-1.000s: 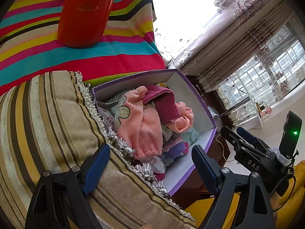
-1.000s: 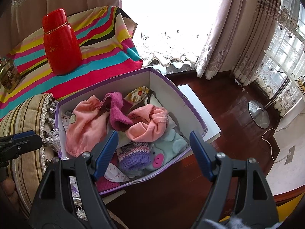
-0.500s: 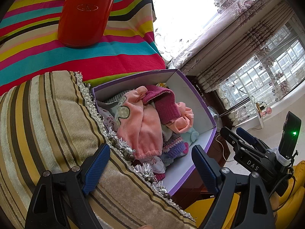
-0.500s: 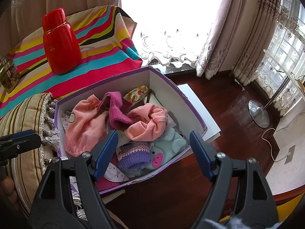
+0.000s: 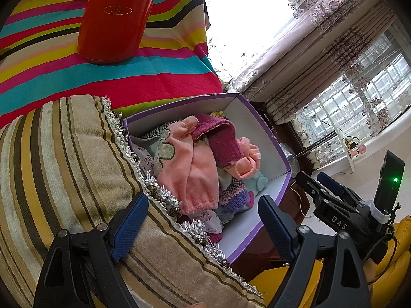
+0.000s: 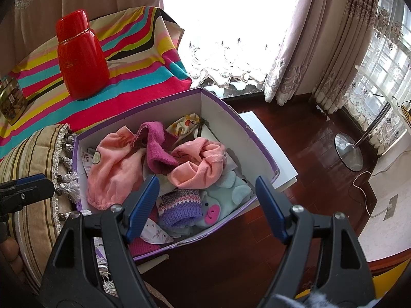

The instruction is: Organize soft objects

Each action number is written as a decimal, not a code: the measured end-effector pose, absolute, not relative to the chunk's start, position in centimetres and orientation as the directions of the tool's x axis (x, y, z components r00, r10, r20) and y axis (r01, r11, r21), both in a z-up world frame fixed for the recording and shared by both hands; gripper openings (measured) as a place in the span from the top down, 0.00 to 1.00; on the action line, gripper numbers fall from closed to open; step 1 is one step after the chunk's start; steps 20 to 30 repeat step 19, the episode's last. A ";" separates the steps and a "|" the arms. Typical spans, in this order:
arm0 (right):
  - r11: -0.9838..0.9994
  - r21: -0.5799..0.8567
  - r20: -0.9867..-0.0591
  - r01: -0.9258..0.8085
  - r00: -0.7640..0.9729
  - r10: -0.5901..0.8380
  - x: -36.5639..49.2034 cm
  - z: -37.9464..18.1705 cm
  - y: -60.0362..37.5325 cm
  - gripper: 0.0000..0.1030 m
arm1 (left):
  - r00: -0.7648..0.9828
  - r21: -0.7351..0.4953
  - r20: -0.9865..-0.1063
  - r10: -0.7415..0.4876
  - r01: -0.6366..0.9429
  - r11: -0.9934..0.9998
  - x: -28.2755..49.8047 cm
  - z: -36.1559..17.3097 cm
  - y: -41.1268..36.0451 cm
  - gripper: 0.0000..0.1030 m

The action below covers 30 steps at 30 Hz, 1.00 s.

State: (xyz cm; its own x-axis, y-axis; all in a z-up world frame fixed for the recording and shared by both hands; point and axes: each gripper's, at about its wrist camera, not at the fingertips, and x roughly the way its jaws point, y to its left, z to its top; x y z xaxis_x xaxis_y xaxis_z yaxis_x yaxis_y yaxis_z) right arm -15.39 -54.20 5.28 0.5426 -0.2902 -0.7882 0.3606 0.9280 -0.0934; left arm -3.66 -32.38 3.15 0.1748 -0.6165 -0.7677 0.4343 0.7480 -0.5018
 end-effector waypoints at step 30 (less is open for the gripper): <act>0.932 -0.087 -0.799 0.352 0.534 -0.277 -15.2 4.5 -54.0 0.23 | 0.199 -0.527 -0.720 -0.665 0.466 0.711 -3.5 3.9 -32.2 0.06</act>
